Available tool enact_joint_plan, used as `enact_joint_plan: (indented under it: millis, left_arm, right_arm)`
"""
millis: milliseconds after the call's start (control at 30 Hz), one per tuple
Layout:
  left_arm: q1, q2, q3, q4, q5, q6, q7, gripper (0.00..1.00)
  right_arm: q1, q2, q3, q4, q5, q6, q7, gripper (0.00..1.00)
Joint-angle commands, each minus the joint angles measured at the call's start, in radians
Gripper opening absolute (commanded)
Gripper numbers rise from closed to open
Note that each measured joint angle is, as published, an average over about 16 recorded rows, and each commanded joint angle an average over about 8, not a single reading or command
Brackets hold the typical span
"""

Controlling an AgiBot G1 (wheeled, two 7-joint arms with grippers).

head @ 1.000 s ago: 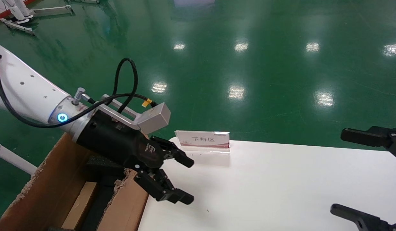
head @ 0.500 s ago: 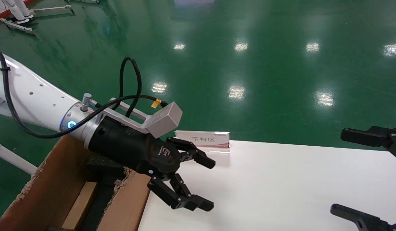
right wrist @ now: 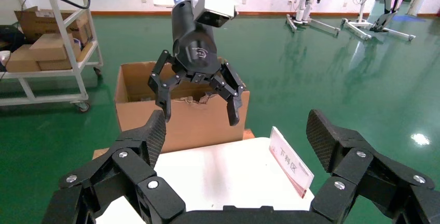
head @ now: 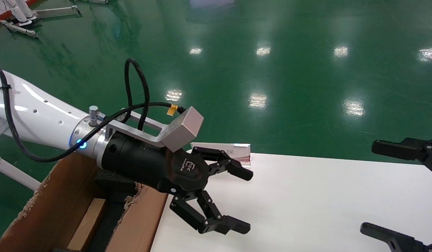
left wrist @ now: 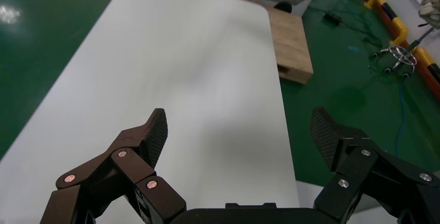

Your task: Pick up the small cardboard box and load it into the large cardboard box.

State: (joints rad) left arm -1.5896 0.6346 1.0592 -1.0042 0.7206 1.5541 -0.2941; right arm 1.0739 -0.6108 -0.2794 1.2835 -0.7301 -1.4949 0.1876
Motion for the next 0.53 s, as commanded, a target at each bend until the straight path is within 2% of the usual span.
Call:
enact_joint_plan:
  millis: [33, 533]
  left_arm:
    - [0.023, -0.001, -0.035, -0.013, 0.000, -0.003, 0.005, 1.00]
    - [0.158, -0.007, -0.238, -0.086, 0.003, -0.018, 0.033, 1.00]
  right_arm:
    - [0.000, 0.000, 0.000, 0.000, 0.000, 0.000, 0.000, 1.00]
    - [0.000, 0.000, 0.000, 0.000, 0.000, 0.000, 0.000, 1.00]
